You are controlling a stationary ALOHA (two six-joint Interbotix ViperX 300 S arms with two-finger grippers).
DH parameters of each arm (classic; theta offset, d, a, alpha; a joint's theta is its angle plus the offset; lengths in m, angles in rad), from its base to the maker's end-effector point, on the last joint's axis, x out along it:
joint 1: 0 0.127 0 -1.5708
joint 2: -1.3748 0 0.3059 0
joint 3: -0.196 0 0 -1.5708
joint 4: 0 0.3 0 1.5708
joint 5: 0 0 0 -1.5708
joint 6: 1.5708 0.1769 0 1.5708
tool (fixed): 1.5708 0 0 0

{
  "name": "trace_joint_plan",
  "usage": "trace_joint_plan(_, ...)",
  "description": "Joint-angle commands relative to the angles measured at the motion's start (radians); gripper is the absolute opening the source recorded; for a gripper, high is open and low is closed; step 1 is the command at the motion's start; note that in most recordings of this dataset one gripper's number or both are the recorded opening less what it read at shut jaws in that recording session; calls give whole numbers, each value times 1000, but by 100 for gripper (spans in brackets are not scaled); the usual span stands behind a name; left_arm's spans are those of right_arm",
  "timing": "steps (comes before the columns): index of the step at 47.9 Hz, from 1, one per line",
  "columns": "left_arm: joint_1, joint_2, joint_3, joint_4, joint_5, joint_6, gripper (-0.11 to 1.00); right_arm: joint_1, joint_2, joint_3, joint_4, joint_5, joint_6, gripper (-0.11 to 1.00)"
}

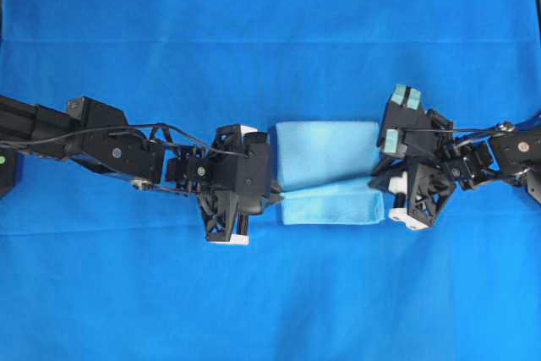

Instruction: Fold the light blue towel.

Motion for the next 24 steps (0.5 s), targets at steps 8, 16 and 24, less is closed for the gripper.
trace_joint_plan(8,-9,-29,-20,-2,-12,6,62,46,-17,-49,3,9,0,64)
trace_joint_plan(16,-9,-78,-17,0,5,18,76,78,-71,-72,3,15,2,61)
trace_joint_plan(24,-9,-173,-12,0,80,20,73,130,-156,-104,3,83,0,61)
